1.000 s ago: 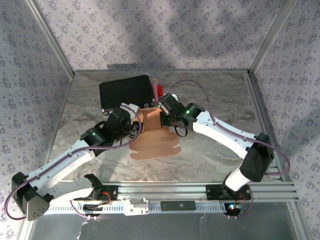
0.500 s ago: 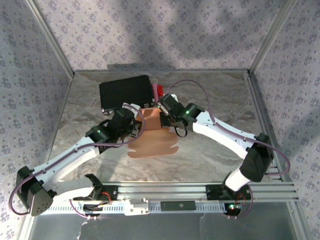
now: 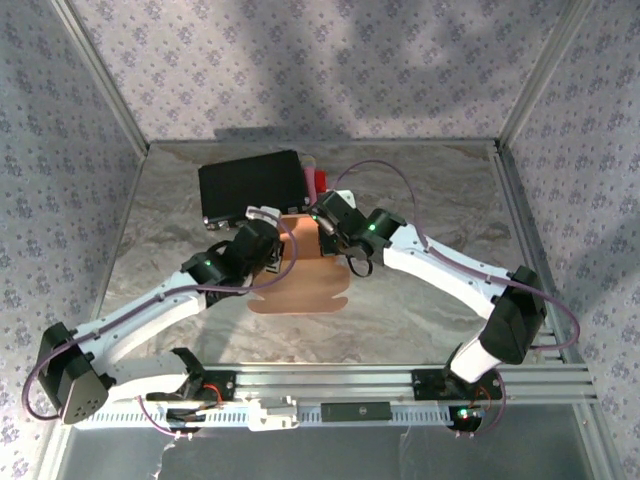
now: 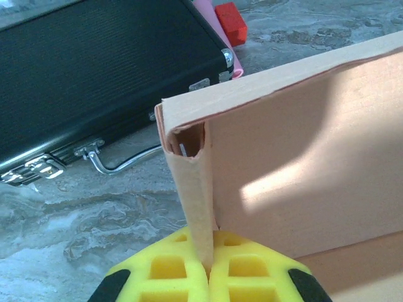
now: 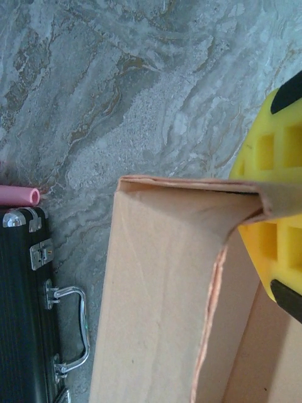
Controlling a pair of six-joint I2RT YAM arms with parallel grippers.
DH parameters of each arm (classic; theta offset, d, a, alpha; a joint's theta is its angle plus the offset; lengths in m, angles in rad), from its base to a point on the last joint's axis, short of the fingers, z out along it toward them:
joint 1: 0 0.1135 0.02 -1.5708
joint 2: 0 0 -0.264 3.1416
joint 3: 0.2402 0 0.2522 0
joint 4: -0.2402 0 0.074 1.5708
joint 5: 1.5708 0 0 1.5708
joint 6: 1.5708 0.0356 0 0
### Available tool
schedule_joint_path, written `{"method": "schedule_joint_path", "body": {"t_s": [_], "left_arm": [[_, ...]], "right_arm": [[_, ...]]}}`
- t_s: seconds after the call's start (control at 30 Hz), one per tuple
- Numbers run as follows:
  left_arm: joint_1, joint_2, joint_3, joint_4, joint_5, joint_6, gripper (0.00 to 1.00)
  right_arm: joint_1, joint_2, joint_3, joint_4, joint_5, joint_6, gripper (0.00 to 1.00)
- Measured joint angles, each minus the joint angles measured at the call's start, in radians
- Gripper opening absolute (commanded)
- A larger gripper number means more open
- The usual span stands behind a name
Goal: Fold the paper box
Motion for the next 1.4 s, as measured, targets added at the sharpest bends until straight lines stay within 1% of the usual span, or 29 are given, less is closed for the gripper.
{"method": "schedule_joint_path", "body": {"t_s": [0.07, 0.1, 0.17, 0.3, 0.33, 0.37, 0.4, 0.43, 0.47, 0.63, 0.87, 0.9, 0.97, 1.07, 1.1, 1.17, 1.27, 1.4], "left_arm": [[-0.012, 0.015, 0.004, 0.0, -0.034, -0.005, 0.17], [-0.013, 0.021, 0.006, 0.0, -0.043, -0.009, 0.2], [-0.013, 0.032, 0.007, 0.0, -0.052, -0.006, 0.22], [-0.006, 0.035, 0.008, 0.001, -0.048, 0.0, 0.22], [-0.004, 0.035, 0.008, 0.003, -0.045, 0.001, 0.22], [0.0, 0.037, 0.008, 0.005, -0.043, 0.002, 0.18], [0.001, 0.039, 0.008, 0.005, -0.043, 0.002, 0.13], [0.003, 0.041, 0.008, 0.006, -0.044, -0.004, 0.04], [0.005, 0.041, 0.009, 0.011, -0.045, -0.01, 0.0], [0.008, 0.047, 0.022, 0.015, -0.064, -0.021, 0.0], [-0.04, 0.09, 0.058, -0.01, -0.172, -0.037, 0.0], [-0.046, 0.092, 0.058, -0.011, -0.182, -0.04, 0.05], [-0.053, 0.092, 0.06, -0.017, -0.191, -0.044, 0.27], [-0.055, 0.089, 0.06, -0.022, -0.163, -0.039, 0.48], [-0.055, 0.084, 0.06, -0.023, -0.145, -0.042, 0.51], [-0.048, 0.064, 0.06, -0.027, -0.097, -0.037, 0.53], [-0.019, 0.023, 0.061, -0.048, -0.018, -0.037, 0.55], [0.008, -0.014, 0.059, -0.069, 0.039, -0.04, 0.56]], "right_arm": [[0.005, 0.008, 0.008, -0.008, 0.01, 0.006, 0.0], [0.006, 0.01, 0.012, -0.009, 0.013, 0.008, 0.0], [0.008, 0.012, 0.017, -0.008, 0.016, 0.007, 0.0], [0.01, 0.012, 0.019, -0.008, 0.016, 0.007, 0.0], [0.01, 0.012, 0.019, -0.008, 0.014, 0.007, 0.0], [0.011, 0.012, 0.019, -0.008, 0.012, 0.007, 0.0], [0.011, 0.012, 0.019, -0.008, 0.011, 0.007, 0.0], [0.01, 0.012, 0.019, -0.008, 0.009, 0.008, 0.0], [0.01, 0.012, 0.019, -0.011, 0.007, 0.01, 0.0], [0.011, 0.012, 0.019, -0.007, 0.008, 0.026, 0.0], [0.01, 0.012, 0.021, -0.006, 0.02, 0.034, 0.0], [0.011, 0.012, 0.021, -0.006, 0.02, 0.034, 0.0], [0.01, 0.012, 0.021, -0.006, 0.02, 0.034, 0.0], [0.011, 0.012, 0.021, 0.003, 0.011, 0.033, 0.0], [0.011, 0.012, 0.021, 0.004, 0.006, 0.033, 0.0], [0.009, 0.012, 0.021, 0.007, 0.002, 0.033, 0.0], [0.006, 0.012, 0.021, 0.015, -0.011, 0.033, 0.0], [0.006, 0.012, 0.021, 0.03, -0.03, 0.032, 0.0]]}}
